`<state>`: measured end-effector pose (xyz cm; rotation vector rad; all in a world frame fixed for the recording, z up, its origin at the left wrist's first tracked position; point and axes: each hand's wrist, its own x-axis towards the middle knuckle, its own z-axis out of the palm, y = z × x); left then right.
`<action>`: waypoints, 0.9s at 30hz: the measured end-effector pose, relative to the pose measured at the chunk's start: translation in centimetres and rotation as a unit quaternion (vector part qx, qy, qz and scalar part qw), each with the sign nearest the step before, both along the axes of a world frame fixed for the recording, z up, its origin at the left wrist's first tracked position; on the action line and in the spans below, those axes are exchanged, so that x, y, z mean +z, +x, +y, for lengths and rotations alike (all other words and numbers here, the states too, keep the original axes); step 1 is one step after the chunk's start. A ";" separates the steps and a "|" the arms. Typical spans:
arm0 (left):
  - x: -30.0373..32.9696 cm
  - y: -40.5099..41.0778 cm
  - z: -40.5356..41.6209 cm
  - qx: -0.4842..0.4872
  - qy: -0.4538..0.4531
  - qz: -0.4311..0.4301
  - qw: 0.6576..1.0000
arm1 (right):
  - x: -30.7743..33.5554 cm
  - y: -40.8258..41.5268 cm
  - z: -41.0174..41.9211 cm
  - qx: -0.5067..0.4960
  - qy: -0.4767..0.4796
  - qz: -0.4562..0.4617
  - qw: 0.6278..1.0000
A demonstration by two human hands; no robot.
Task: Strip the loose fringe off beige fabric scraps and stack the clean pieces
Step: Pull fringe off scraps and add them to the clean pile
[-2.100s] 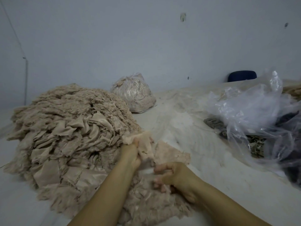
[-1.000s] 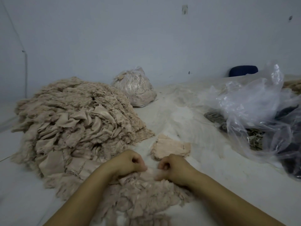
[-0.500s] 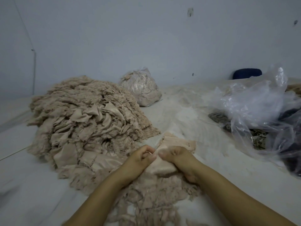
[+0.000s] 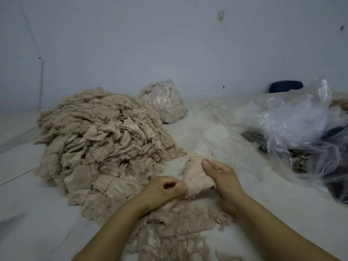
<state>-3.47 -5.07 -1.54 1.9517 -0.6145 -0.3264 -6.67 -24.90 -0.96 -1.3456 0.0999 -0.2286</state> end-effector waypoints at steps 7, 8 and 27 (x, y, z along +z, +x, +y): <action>-1.1 -0.4 -1.8 0.019 0.029 0.072 0.997 | 1.0 1.0 -1.6 -0.149 0.076 -0.011 0.986; -1.2 -0.2 -1.3 0.018 0.047 0.062 0.997 | 1.1 1.0 -2.5 -0.154 0.054 -0.002 0.987; 2.3 1.0 -5.3 0.256 -0.242 0.212 0.912 | -0.9 -0.4 -2.0 -0.002 -0.309 -0.018 0.951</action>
